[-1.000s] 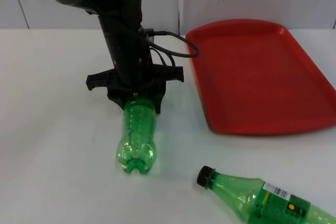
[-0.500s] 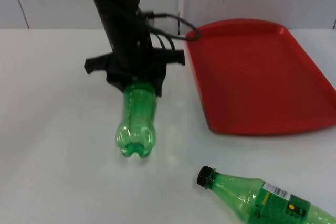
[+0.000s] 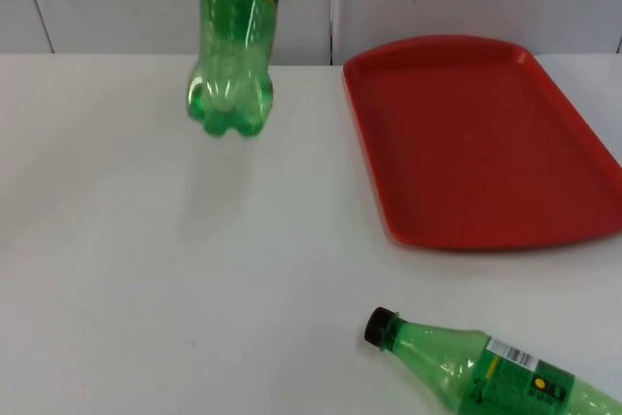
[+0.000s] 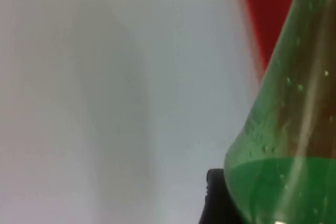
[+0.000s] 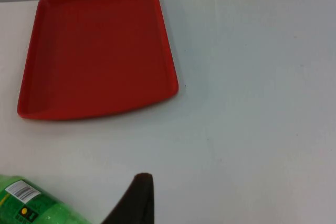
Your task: Place the bottle upright on the tray.
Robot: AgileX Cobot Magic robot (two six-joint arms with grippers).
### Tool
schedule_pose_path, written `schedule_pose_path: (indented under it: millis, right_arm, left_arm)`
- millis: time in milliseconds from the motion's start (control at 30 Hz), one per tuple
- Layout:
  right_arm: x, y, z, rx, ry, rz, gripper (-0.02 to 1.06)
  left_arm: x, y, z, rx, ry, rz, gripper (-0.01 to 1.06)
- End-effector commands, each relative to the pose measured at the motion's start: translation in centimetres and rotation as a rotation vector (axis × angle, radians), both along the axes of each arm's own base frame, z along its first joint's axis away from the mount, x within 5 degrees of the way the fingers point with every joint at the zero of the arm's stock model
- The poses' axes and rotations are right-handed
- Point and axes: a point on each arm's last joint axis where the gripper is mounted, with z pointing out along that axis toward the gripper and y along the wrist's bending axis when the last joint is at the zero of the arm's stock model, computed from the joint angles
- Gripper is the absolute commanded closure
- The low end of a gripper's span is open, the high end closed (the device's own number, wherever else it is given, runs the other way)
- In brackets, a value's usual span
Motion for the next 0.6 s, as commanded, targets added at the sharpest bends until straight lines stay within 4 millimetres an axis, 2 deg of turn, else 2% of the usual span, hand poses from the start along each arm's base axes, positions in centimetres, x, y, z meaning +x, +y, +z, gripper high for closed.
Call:
schedule_pose_path:
  millis: [0, 67, 267, 400, 567]
  right_arm:
    - [0.0, 0.0, 0.0, -0.008, -0.008, -0.006, 0.00]
    - [0.0, 0.0, 0.0, -0.008, -0.008, -0.006, 0.00]
    - [0.0, 0.0, 0.0, -0.008, -0.008, -0.006, 0.00]
    - [0.0, 0.0, 0.0, -0.008, -0.008, -0.006, 0.00]
    - [0.0, 0.0, 0.0, -0.008, -0.008, -0.006, 0.00]
  left_arm:
    - [-1.1, 0.3, 4.0, -0.044, -0.122, -0.005, 1.05]
    - [-1.1, 0.4, 4.4, -0.044, -0.138, -0.006, 1.05]
    - [-3.0, 1.4, 9.7, -0.080, -0.330, -0.033, 1.05]
    - [-4.0, 1.8, 11.0, -0.114, -0.408, -0.033, 1.05]
    - [-6.1, 2.7, 13.1, -0.174, -0.573, -0.039, 1.05]
